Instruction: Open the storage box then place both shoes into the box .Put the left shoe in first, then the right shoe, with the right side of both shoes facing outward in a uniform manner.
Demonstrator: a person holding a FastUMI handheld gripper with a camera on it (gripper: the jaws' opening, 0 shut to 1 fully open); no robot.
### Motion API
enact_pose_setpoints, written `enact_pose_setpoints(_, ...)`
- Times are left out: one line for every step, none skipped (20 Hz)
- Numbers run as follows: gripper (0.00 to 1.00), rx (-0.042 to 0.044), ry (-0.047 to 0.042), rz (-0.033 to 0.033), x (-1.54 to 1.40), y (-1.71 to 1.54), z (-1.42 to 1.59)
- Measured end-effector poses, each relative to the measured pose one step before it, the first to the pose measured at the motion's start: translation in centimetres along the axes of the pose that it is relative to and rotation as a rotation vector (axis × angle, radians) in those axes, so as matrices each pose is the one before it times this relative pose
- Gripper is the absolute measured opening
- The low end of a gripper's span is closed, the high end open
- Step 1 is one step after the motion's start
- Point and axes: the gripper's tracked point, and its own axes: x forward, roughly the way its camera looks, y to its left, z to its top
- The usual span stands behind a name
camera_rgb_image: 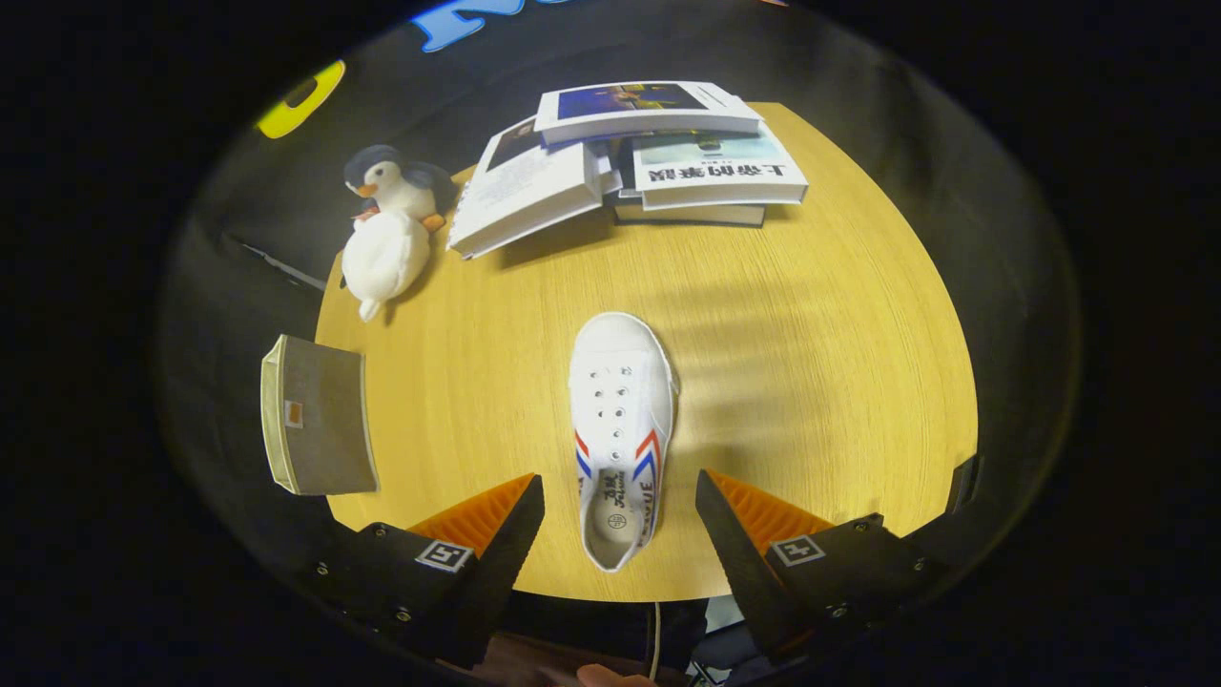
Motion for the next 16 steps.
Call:
enact_pose_setpoints(0.98, -0.01306, 0.01215, -0.01942, 0.77, -0.818, -0.411)
enact_pose_setpoints(0.98, -0.00958, 0.0132, 0.00138, 0.406, -0.114, -0.53)
enact_pose_setpoints(0.98, -0.00036, 0.01191, 0.00665, 0.544, 0.022, -0.269)
enact_pose_setpoints(0.98, -0.00212, 0.01093, -0.00374, 0.693, -0.049, -0.185)
enact_pose_setpoints(0.98, -0.01194, 0.01002, -0.01185, 0.618, -0.295, -0.171)
enact_pose_setpoints(0.98, -0.01784, 0.01432, -0.01644, 0.688, -0.212, -0.239)
enact_pose_setpoints(0.98, -0.01784, 0.01294, -0.01732, 0.705, -0.203, -0.187)
enact_pose_setpoints(0.98, -0.015, 0.01104, -0.00987, 0.688, -0.025, -0.166)
enact_pose_setpoints(0.98, -0.01526, 0.00757, -0.00584, 0.589, -0.005, -0.165)
enact_pose_setpoints(0.97, -0.0148, 0.01381, -0.01589, 0.739, -0.244, -0.105)
enact_pose_setpoints(0.97, -0.01732, 0.00628, -0.02071, 0.758, -0.313, -0.037)
enact_pose_setpoints(0.96, -0.01215, 0.00608, -0.00951, 0.65, -0.081, -0.024)
enact_pose_setpoints(0.9, 0.00722, 0.00979, 0.00578, 0.519, 0.262, -0.113)
enact_pose_setpoints(0.81, 0.01421, 0.00813, 0.02245, 0.577, 0.615, -0.207)
enact_pose_setpoints(0.79, 0.01961, 0.00043, 0.05018, -0.051, 0.938, 0.32)
enact_pose_setpoints(0.55, 0.01862, -0.00128, -0.00661, 0.648, 0.113, -0.308)
